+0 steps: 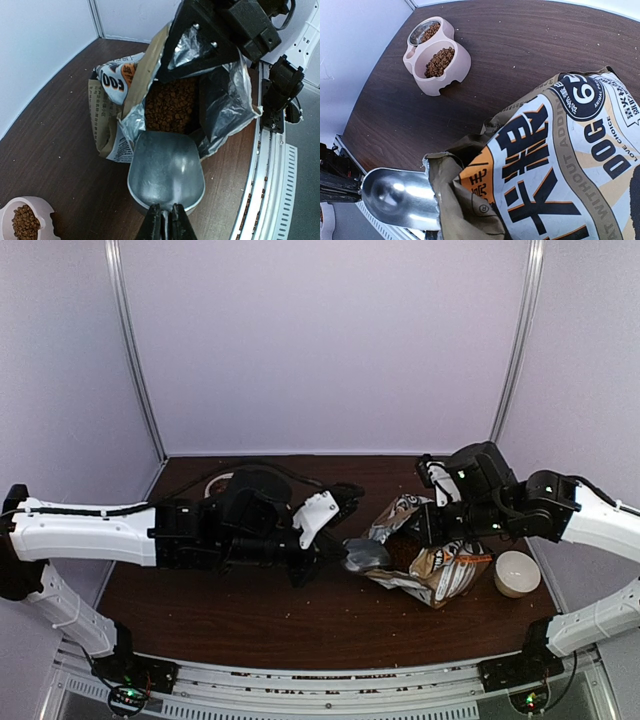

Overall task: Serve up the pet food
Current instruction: Insert the spatula into the pet food bag, then collect the pet food from the pet food bag.

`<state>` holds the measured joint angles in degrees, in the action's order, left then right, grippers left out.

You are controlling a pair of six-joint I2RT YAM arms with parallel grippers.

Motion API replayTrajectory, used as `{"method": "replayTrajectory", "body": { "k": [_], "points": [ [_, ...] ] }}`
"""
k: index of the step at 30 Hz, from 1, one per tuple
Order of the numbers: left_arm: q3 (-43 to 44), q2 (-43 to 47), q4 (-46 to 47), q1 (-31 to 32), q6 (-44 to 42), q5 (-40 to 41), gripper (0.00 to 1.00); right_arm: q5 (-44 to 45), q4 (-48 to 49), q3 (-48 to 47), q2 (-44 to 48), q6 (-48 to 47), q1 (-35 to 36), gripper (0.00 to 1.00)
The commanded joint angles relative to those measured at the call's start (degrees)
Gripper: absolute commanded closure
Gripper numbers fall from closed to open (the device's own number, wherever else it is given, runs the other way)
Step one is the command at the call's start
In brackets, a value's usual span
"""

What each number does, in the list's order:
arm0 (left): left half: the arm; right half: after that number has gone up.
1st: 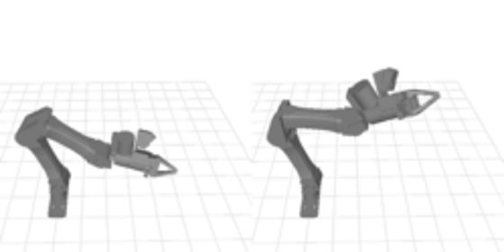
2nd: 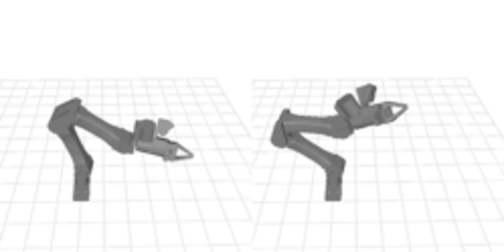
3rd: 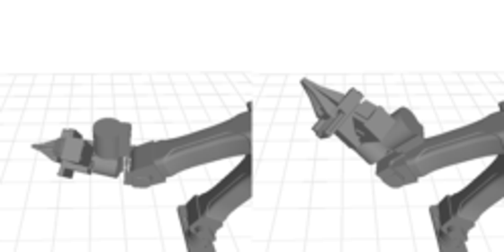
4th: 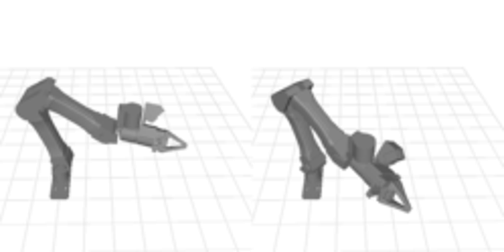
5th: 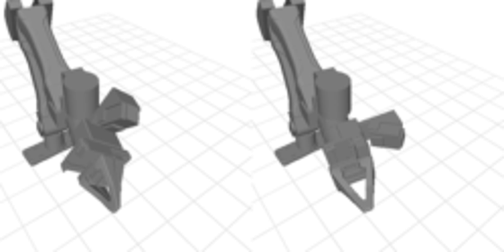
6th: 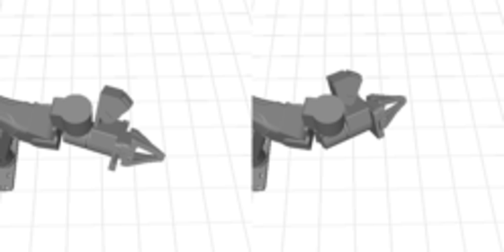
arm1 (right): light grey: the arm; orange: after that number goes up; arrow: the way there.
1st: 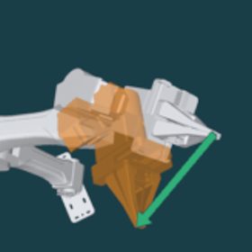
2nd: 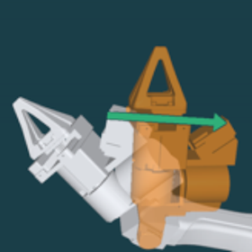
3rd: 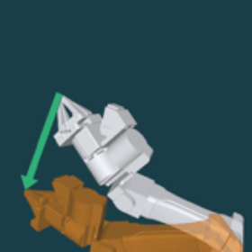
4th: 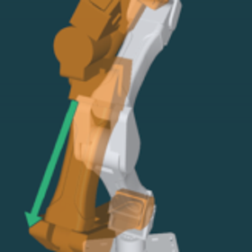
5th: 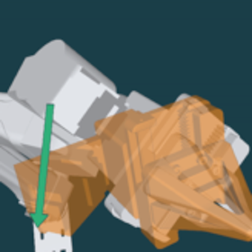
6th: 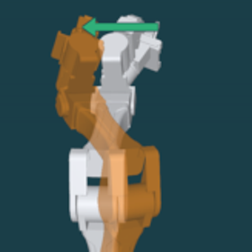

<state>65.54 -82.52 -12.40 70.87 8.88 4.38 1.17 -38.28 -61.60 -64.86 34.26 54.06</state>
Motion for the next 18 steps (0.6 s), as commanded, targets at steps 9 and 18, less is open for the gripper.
{"method": "replayTrajectory", "body": {
  "k": [9,18],
  "points": [
    [11.5,-19.1,-0.7,0.9,9.1,5.3,1.00,-0.3,7.8,-3.7,-0.2,4.1,5.9,1.00],
    [17.6,-35.0,15.4,0.2,11.8,5.4,1.00,0.1,12.3,0.2,2.5,6.8,7.1,1.00]
  ]
}}
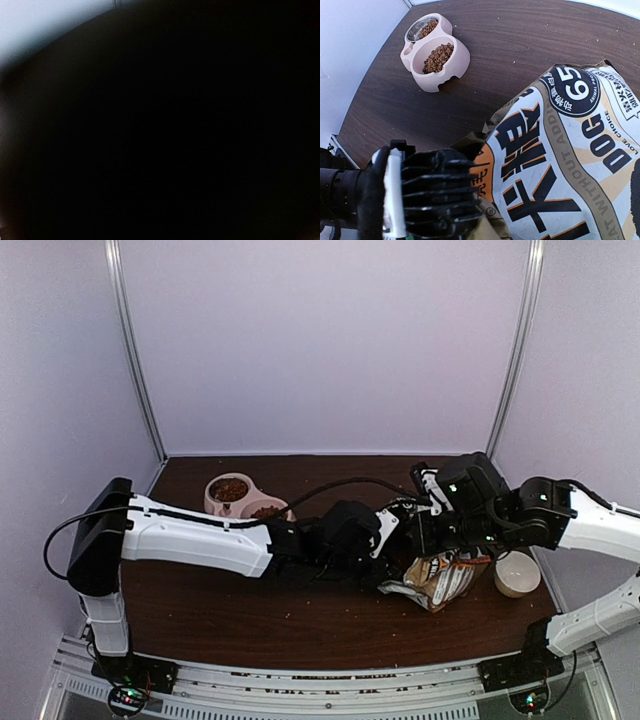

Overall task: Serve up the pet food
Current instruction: Collect the pet food from the pet food bag.

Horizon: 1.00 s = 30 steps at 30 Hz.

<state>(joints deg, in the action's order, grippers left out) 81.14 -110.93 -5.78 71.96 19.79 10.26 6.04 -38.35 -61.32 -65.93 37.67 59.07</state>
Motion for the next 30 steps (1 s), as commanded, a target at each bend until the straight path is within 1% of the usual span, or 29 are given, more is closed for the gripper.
{"method": "replayTrajectory", "body": {
  "k": [1,4,8,16,24,30],
  "points": [
    [2.0,-7.3,12.2,-0.9,-0.1,-1.8,1.00,-4.5,13.1,0.7,4.1,3.7,2.1,1.00],
    [2.2,-8.5,20.8,-1.0,-3.1,-5.5,1.00,-4.0,13.5,2.3,5.1,4.3,2.0,1.00],
    [2.2,-8.9,28.7,-1.3,-6.3,-8.0,1.00,-3.5,13.0,2.6,5.5,4.3,2.1,1.00],
    [0.2,-7.3,35.9,-2.3,-9.0,-8.1,1.00,-1.8,11.9,2.6,7.2,4.2,2.0,1.00],
    [-5.5,-2.2,42.7,-2.3,-10.4,-4.7,1.00,-0.3,9.4,1.8,8.6,4.3,1.7,1.00],
    [-9.9,1.6,47.0,-1.9,-10.5,-5.1,1.00,1.2,7.0,1.4,10.3,4.2,0.3,1.00]
  ]
}}
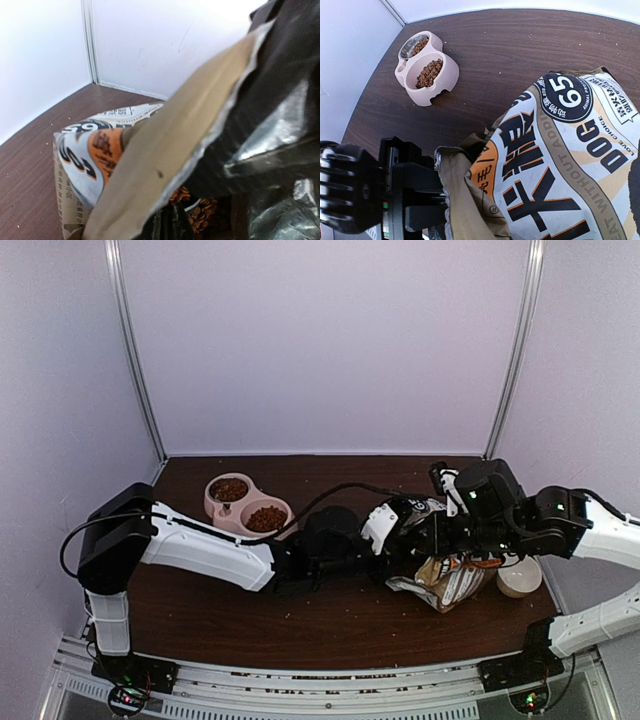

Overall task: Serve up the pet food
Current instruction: Collect the pet food from the pet food bag.

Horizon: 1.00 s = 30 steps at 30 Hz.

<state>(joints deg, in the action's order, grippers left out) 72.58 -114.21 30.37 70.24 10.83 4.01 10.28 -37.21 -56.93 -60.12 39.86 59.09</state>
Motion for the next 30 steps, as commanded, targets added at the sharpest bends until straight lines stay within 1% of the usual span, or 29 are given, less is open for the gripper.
{"method": "replayTrajectory", "body": {
  "k": [1,6,11,17,30],
  "points": [
    [-1.7,5.4,11.0,0.1,-2.0,1.2,1.00,-2.9,5.5,-3.1,4.8,2.0,-0.1,1.00],
    [-5.0,7.8,11.7,1.6,-3.2,2.1,1.00,-1.7,3.6,-4.1,5.6,1.6,-2.1,1.00],
    [-11.3,11.8,15.0,2.4,-2.6,3.7,1.00,-1.1,1.9,-5.3,6.4,0.6,-4.7,1.00],
    [-16.2,15.1,17.5,3.3,-2.6,3.2,1.00,-1.1,0.8,-5.9,7.2,0.2,-7.0,1.00],
    [-21.8,20.3,21.4,4.6,-3.1,4.4,1.00,-1.8,1.6,-6.2,7.3,0.6,-9.0,1.00]
  ]
}}
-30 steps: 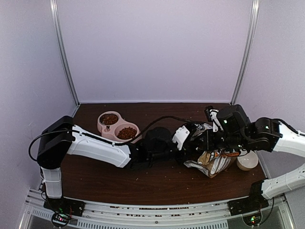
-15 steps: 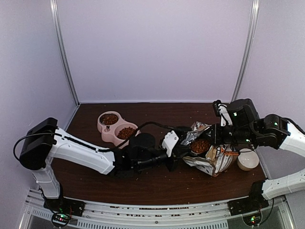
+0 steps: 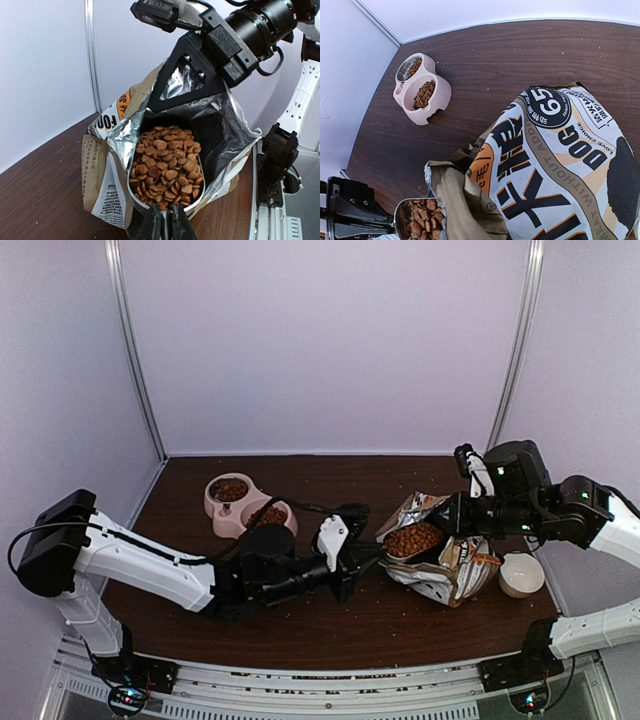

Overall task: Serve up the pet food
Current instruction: Collect the pet food from the pet food bag, then place the pet food in the pet food bowl.

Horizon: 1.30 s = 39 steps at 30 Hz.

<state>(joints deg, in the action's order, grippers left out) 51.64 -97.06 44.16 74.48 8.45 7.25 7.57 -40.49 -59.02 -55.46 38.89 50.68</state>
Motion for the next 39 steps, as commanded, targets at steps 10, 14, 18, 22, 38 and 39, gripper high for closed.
{"method": "replayTrajectory", "body": {
  "k": [10,14,18,22,38,39],
  "points": [
    [-2.4,6.2,5.9,0.3,-0.6,-1.2,1.00,2.6,4.7,-3.7,2.7,2.3,-1.9,1.00],
    [-3.4,7.8,5.6,0.3,-0.5,-1.2,1.00,3.1,4.8,-3.3,3.0,2.3,-2.4,1.00],
    [-3.6,9.0,4.9,0.3,-0.7,-1.6,1.00,3.1,5.0,-2.8,3.4,2.6,-2.9,1.00],
    [-3.4,9.9,3.2,0.3,-1.3,-1.7,1.00,3.6,5.3,-2.4,3.8,2.8,-3.4,1.00],
    [-5.6,14.3,0.0,-2.6,-1.7,1.6,1.00,3.5,5.5,-0.3,5.5,3.3,-4.2,1.00],
    [-6.0,14.8,-0.2,-3.1,-1.7,1.6,1.00,3.5,5.5,-0.2,5.6,3.2,-4.2,1.00]
  ]
}}
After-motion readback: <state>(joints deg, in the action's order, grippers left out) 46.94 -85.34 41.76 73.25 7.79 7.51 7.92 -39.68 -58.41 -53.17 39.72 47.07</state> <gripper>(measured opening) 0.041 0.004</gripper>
